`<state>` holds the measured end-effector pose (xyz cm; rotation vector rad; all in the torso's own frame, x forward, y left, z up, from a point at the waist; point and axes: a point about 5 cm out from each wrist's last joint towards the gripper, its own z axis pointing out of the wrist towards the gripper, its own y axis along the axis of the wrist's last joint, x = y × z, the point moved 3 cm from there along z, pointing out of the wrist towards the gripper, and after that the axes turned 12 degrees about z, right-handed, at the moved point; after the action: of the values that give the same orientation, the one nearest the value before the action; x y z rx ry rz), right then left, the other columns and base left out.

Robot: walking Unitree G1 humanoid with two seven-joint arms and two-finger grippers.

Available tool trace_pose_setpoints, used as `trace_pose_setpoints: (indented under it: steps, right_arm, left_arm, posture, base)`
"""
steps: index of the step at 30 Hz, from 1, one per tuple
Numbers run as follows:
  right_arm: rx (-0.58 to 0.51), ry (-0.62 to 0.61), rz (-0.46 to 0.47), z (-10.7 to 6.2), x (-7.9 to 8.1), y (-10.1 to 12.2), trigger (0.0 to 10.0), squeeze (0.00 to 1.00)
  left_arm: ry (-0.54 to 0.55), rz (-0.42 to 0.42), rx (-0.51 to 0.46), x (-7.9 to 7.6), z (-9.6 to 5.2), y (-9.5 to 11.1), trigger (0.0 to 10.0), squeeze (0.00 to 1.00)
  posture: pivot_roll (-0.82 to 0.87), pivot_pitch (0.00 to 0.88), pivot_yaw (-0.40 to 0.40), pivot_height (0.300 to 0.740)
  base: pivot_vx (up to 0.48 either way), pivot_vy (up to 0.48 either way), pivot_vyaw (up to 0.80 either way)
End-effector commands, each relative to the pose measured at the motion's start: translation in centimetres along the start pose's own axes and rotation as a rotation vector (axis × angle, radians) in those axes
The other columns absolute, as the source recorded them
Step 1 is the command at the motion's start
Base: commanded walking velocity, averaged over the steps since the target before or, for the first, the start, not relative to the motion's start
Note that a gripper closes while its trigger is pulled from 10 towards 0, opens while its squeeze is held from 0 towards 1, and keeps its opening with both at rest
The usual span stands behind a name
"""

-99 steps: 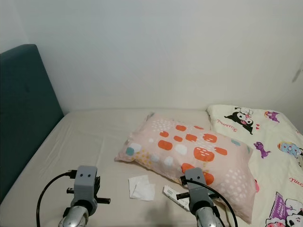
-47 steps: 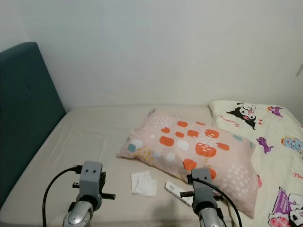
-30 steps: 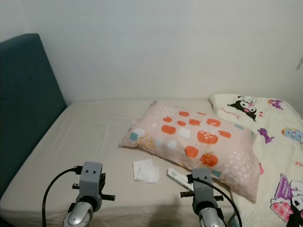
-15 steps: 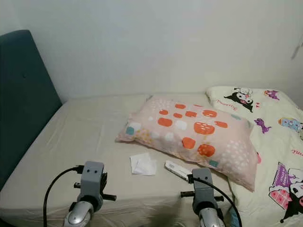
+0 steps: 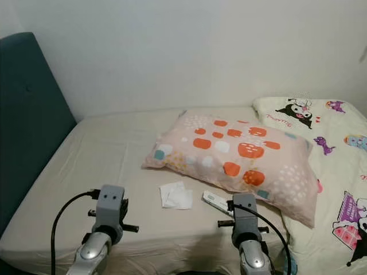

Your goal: Clean up the room

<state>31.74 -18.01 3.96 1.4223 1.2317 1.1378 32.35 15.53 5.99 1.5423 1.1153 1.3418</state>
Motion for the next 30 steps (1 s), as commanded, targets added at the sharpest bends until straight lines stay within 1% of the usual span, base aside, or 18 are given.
trace_pose_setpoints:
  steps: [1, 3, 6, 15, 24, 26, 27, 28, 29, 30]
  right_arm:
    - [0.037, -0.007, 0.010, -0.2, -0.1, -0.8, 10.0, 0.00]
    - [0.036, 0.002, 0.004, -0.1, 0.0, -0.7, 10.0, 0.00]
    - [0.036, 0.006, 0.002, 0.0, 0.0, -0.7, 10.0, 0.00]
    - [0.035, 0.013, -0.003, 0.3, 0.1, -0.5, 10.0, 0.00]
    - [0.031, 0.013, 0.007, 0.7, 0.1, -0.2, 10.0, 0.00]
    - [0.031, 0.015, 0.007, 1.2, 0.1, 0.3, 10.0, 0.00]
    - [0.031, 0.015, 0.007, 1.2, 0.1, 0.3, 10.0, 0.00]
    - [0.032, 0.021, 0.001, 1.7, 0.1, 0.8, 10.0, 0.00]
    - [0.032, 0.021, 0.001, 1.7, 0.1, 0.8, 10.0, 0.00]
    - [0.023, 0.038, 0.002, 2.1, 0.3, 1.3, 10.0, 0.00]
  left_arm:
    - [0.000, -0.001, 0.051, 0.3, -0.4, -1.3, 10.0, 0.00]
    - [0.006, -0.002, 0.056, 0.3, -0.6, -1.4, 10.0, 0.00]
    - [0.008, -0.003, 0.055, 0.4, -0.6, -1.4, 10.0, 0.00]
    - [0.013, 0.002, 0.053, 0.7, -0.6, -1.3, 10.0, 0.00]
    - [0.014, 0.020, 0.051, 0.9, -0.6, -1.2, 10.0, 0.00]
    - [0.017, 0.030, 0.044, 1.3, -0.5, -1.0, 10.0, 0.00]
    - [0.017, 0.030, 0.044, 1.3, -0.5, -1.0, 10.0, 0.00]
    - [0.025, 0.035, 0.038, 1.8, -0.5, -0.8, 10.0, 0.00]
    - [0.025, 0.035, 0.038, 1.8, -0.5, -0.8, 10.0, 0.00]
    - [0.033, 0.040, 0.034, 2.3, -0.5, -0.7, 10.0, 0.00]
  posture:
    - [0.02, 0.149, 0.015, 0.616]
    - [0.02, 0.145, 0.003, 0.601]
    - [0.03, 0.143, 0.003, 0.592]
    - [0.04, 0.128, -0.003, 0.592]
    - [0.04, 0.134, -0.001, 0.592]
    - [0.05, 0.143, -0.002, 0.582]
    - [0.05, 0.143, -0.002, 0.582]
    - [0.05, 0.150, -0.004, 0.577]
    - [0.05, 0.150, -0.004, 0.577]
    - [0.05, 0.157, -0.007, 0.577]
  base:
    - [0.000, 0.000, 0.00]
    - [0.000, 0.000, 0.00]
    - [0.000, 0.000, 0.00]
    - [0.000, 0.000, 0.00]
    - [0.000, 0.000, 0.00]
    - [0.000, 0.000, 0.00]
    - [0.000, 0.000, 0.00]
    - [0.000, 0.000, 0.00]
    - [0.000, 0.000, 0.00]
    - [0.000, 0.000, 0.00]
